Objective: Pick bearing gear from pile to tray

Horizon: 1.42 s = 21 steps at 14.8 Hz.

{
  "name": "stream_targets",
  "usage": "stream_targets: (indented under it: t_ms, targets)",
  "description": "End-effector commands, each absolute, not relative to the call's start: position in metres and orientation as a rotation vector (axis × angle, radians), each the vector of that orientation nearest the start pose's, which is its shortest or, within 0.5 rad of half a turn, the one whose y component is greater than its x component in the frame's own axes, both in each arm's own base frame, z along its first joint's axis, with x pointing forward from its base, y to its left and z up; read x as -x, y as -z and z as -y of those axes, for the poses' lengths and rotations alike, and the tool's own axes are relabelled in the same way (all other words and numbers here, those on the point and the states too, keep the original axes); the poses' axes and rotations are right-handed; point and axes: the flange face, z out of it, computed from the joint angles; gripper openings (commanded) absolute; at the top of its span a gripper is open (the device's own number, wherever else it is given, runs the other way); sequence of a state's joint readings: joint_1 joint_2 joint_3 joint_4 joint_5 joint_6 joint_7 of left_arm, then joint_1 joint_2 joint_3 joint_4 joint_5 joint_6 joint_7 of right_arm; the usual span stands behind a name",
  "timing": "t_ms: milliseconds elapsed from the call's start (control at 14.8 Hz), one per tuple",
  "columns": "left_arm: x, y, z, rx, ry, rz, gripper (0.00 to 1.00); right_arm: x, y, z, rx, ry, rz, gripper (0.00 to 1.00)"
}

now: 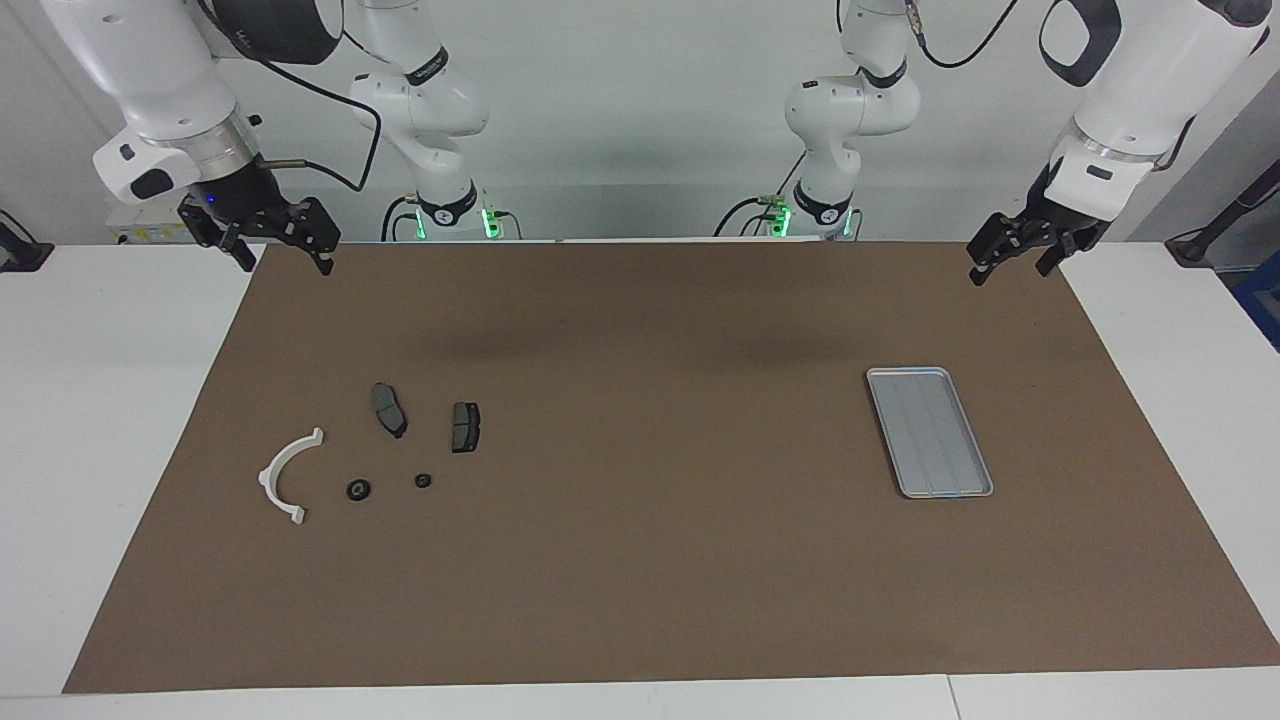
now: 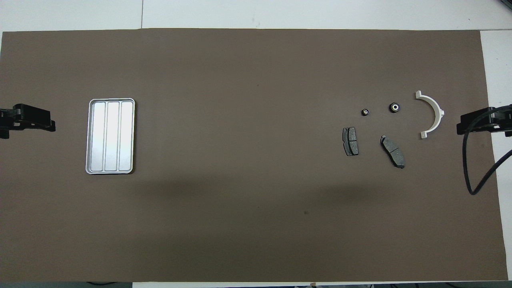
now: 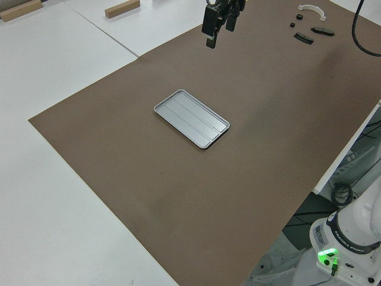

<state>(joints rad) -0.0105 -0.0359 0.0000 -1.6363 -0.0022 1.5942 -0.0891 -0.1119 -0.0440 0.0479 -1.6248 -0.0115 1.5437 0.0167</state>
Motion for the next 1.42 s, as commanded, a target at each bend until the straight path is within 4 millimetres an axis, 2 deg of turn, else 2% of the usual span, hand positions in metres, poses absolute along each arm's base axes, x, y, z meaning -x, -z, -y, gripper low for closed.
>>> stream_targets:
  t_ms: [0,473,676,811,1082,1217,1352]
  targets:
    - [-0.545,-0.615,-0.003,3.127,0.008,0.117,1.0,-0.531,-0.62,0.034,3.151,-0.054,-0.092,1.0]
    - [-0.548,-0.618,0.009,3.083,0.04,0.058,1.0,-0.531,-0.616,0.035,3.15,-0.059,-0.077,1.0]
    - [-0.549,-0.618,0.013,3.084,0.045,0.046,1.0,-0.551,-0.597,0.046,3.148,-0.006,0.01,1.0]
    - [-0.549,-0.618,0.016,3.086,0.052,0.039,1.0,-0.575,-0.572,0.05,3.145,0.0,0.008,1.0]
    - [-0.548,-0.616,0.016,3.087,0.045,0.041,1.0,-0.635,-0.5,0.064,3.151,0.009,0.011,1.0]
    - [-0.548,-0.616,0.016,3.087,0.047,0.041,1.0,-0.655,-0.465,0.068,3.168,0.045,0.036,0.99]
    - [-0.548,-0.616,0.016,3.087,0.047,0.041,1.0,-0.668,-0.428,0.063,3.166,0.036,0.064,0.94]
